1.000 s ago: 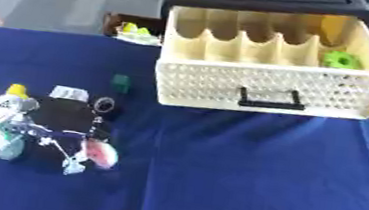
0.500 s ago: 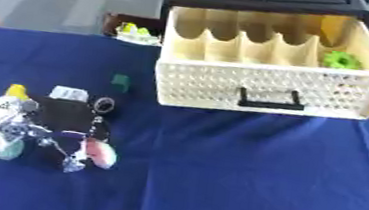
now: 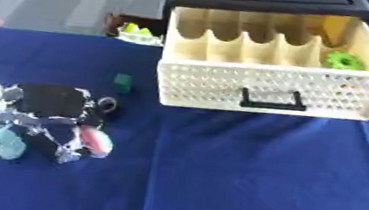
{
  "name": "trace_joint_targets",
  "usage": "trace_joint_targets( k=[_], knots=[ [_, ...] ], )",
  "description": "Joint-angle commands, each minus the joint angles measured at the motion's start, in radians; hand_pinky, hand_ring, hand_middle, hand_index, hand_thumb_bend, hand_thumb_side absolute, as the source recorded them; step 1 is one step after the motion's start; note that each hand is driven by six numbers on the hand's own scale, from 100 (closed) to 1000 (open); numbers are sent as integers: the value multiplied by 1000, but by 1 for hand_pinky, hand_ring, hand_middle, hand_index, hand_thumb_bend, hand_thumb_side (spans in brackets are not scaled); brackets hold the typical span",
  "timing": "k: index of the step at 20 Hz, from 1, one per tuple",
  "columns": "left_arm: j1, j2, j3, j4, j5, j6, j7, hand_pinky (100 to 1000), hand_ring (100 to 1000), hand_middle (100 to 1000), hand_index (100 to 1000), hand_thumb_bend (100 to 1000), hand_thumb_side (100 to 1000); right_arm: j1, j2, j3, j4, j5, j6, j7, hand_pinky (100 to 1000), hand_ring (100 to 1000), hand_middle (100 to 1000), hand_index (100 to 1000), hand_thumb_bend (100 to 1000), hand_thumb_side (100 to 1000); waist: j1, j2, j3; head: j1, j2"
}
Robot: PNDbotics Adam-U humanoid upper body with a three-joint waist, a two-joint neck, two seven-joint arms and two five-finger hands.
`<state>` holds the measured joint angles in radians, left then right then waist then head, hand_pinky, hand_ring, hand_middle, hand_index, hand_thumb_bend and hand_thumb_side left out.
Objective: Pick up objects from table and place into drawer.
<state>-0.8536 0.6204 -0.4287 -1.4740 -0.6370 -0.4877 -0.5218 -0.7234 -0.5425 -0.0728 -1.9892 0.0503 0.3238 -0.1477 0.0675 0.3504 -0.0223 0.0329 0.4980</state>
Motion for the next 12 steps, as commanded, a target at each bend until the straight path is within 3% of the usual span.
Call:
trace_joint_targets(
  k=[1,7,12],
  knots=[
    [-19,54,49,-71,75,29,-14,100,362,430,555,100,245,-13,-19,-8,-11,-7,0,-5,664,454,387,718,100,1000,0,-29,4,-5,-4],
    [-56,68,131,-137,198,88,0,100,342,409,537,100,246,-13,-22,-8,-11,-8,0,-7,664,454,387,717,100,1000,4,-30,8,-7,2],
    [-126,57,178,-125,265,129,10,100,334,402,535,100,252,-15,-21,-6,-11,-9,1,-9,663,454,387,716,100,1000,9,-33,4,-3,3]
  ],
)
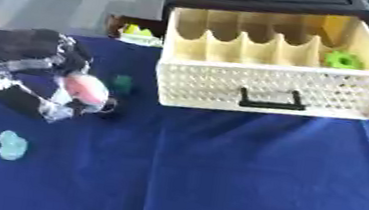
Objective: Pick up objects from table and place into drawer.
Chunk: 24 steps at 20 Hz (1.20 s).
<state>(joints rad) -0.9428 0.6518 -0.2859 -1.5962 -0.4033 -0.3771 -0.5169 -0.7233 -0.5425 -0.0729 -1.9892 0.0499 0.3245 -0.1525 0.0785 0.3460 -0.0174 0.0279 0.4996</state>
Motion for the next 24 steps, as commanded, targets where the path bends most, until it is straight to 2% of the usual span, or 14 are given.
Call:
trace_joint_targets(
  k=[1,6,11,16,24],
  knots=[
    [-53,18,42,8,41,25,3,100,331,399,541,100,253,-16,-20,-6,-11,-9,1,-4,663,454,387,716,100,1000,-1,-29,-2,4,1],
    [-144,-34,76,87,89,56,-17,100,322,391,564,100,261,-19,-17,-3,-11,-9,2,-2,663,453,387,716,100,1000,4,-33,-8,10,-1],
    [-230,-95,104,182,91,60,-6,100,315,381,565,100,273,-23,-15,0,-11,-9,2,2,663,452,387,716,100,1000,12,-33,-18,19,-9],
    [-302,-167,132,281,73,47,37,100,311,379,570,100,291,-33,-11,3,-11,-11,0,5,664,452,387,716,100,1000,23,-27,-35,30,-19],
    [-369,-256,141,418,72,-21,106,100,306,372,571,100,308,-51,-7,7,-11,-15,-4,9,665,452,387,716,100,1000,40,-8,-66,36,-47]
  ],
)
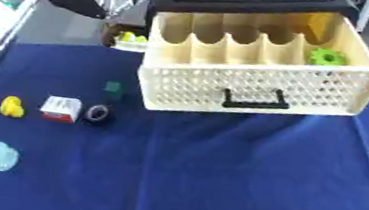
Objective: Pick up objects from table and place into drawer.
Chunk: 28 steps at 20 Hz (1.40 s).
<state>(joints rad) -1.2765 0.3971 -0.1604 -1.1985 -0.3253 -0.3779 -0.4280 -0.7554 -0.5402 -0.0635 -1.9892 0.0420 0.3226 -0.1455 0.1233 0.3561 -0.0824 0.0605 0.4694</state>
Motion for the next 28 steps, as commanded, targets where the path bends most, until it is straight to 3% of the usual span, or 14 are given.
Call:
trace_joint_targets(
  k=[1,10,16,21,24,28],
  knots=[
    [-40,-8,16,33,-13,-29,25,100,306,372,571,100,310,-20,-9,-3,-11,-8,-2,2,665,452,387,716,100,1000,-3,-16,-3,2,-19],
    [-70,-62,43,182,-88,-173,126,100,311,379,574,100,324,-38,-1,0,-11,-14,-6,7,667,451,387,717,100,1000,16,3,-41,10,-41],
    [-77,-73,57,239,-184,-225,198,100,324,393,580,100,307,-39,2,-2,-11,-20,-5,8,668,451,386,716,100,1000,21,13,-47,13,-47],
    [-78,-75,58,247,-238,-235,240,100,458,482,691,100,306,-38,4,-3,-11,-23,-4,8,668,450,386,716,100,1000,21,15,-50,11,-49],
    [-80,-78,55,244,-256,-253,257,278,576,597,810,100,454,-36,5,-5,-11,-23,-2,7,668,450,386,715,100,1000,22,14,-55,13,-48],
    [-76,-79,49,247,-277,-297,255,429,672,672,865,100,621,-31,6,-7,-11,-25,0,4,666,450,386,715,100,1000,20,13,-50,11,-44]
  ],
)
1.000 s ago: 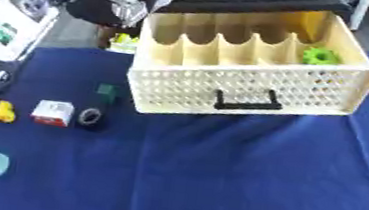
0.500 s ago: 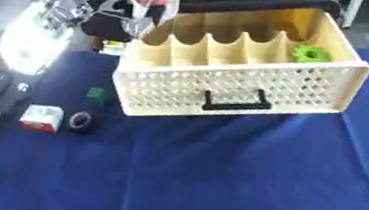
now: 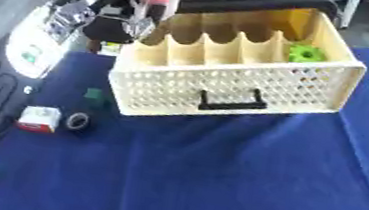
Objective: Pick up objects from table and place into drawer.
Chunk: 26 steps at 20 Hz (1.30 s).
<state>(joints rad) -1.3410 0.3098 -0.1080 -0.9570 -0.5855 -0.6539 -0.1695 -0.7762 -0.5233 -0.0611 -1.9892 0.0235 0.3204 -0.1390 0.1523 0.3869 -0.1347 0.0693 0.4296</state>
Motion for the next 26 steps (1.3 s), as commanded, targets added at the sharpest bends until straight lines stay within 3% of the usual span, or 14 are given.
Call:
trace_joint_targets(
  k=[1,4,6,9,13,15,23,26],
  knots=[
    [-11,8,-5,7,-16,-30,-9,489,713,702,881,100,645,-10,-11,-10,-11,-7,3,-3,666,450,386,715,100,1000,-9,-18,5,1,-3],
    [-11,11,-4,0,-29,-45,-18,587,774,745,900,101,691,-9,-10,-10,-11,-8,3,-4,665,450,385,714,100,1000,-9,-18,6,0,1],
    [-10,12,-5,-3,-45,-45,-20,580,763,736,900,100,707,-7,-10,-11,-11,-9,4,-6,665,449,385,713,100,1000,-9,-19,7,-1,4],
    [-9,11,-5,-7,-42,-41,-19,551,738,707,885,100,659,-6,-9,-12,-11,-11,7,-9,666,449,385,713,100,1000,-11,-19,9,-1,5],
    [-16,9,2,-10,7,-29,0,287,517,521,781,100,472,-7,-5,-11,-11,-13,7,-8,666,449,385,712,100,1000,-8,-19,3,3,0],
    [-26,9,5,-11,50,-18,21,215,461,467,730,100,436,-9,-4,-10,-11,-14,7,-8,665,449,385,712,100,1000,-8,-19,2,4,-3],
    [-51,23,5,-26,148,20,32,181,437,446,713,100,434,-10,-5,-11,-11,-15,5,-11,665,449,385,712,100,1000,-4,-21,-1,2,-4],
    [-66,30,15,-16,167,30,38,164,427,433,690,100,451,-12,-4,-10,-11,-19,3,-10,664,449,386,711,100,1000,9,-25,-19,6,-9]
  ],
)
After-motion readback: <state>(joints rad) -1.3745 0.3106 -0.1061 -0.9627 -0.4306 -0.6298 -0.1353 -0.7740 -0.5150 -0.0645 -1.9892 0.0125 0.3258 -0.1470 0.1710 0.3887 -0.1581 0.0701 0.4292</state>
